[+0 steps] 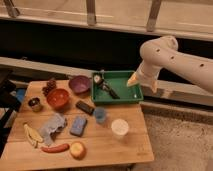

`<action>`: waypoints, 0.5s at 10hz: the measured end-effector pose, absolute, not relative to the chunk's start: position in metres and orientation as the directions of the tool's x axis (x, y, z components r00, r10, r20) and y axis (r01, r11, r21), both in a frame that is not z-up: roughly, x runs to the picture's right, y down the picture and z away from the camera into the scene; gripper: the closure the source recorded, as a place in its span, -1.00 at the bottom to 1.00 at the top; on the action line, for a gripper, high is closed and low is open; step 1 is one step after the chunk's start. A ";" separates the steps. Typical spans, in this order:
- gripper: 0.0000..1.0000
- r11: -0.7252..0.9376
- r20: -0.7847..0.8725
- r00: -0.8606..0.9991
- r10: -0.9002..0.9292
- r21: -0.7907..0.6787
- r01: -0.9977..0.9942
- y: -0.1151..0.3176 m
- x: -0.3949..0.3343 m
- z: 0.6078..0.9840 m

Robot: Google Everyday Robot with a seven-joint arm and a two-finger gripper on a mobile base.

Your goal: Stack bowls on top of each other

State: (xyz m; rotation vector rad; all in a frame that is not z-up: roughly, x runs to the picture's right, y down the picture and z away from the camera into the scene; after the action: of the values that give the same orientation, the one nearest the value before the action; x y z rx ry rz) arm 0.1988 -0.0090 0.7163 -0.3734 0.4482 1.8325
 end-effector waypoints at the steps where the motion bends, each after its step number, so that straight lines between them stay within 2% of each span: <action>1: -0.60 -0.273 -0.467 -0.294 0.834 0.113 -0.955 -0.010 0.198 0.716; 5: -0.60 -0.224 -0.481 -0.160 0.862 -0.078 -0.971 -0.031 0.150 0.704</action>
State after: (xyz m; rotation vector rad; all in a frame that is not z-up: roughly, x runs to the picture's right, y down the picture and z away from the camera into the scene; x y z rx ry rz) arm 0.1502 -0.0305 0.7038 -0.5047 0.2895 1.7340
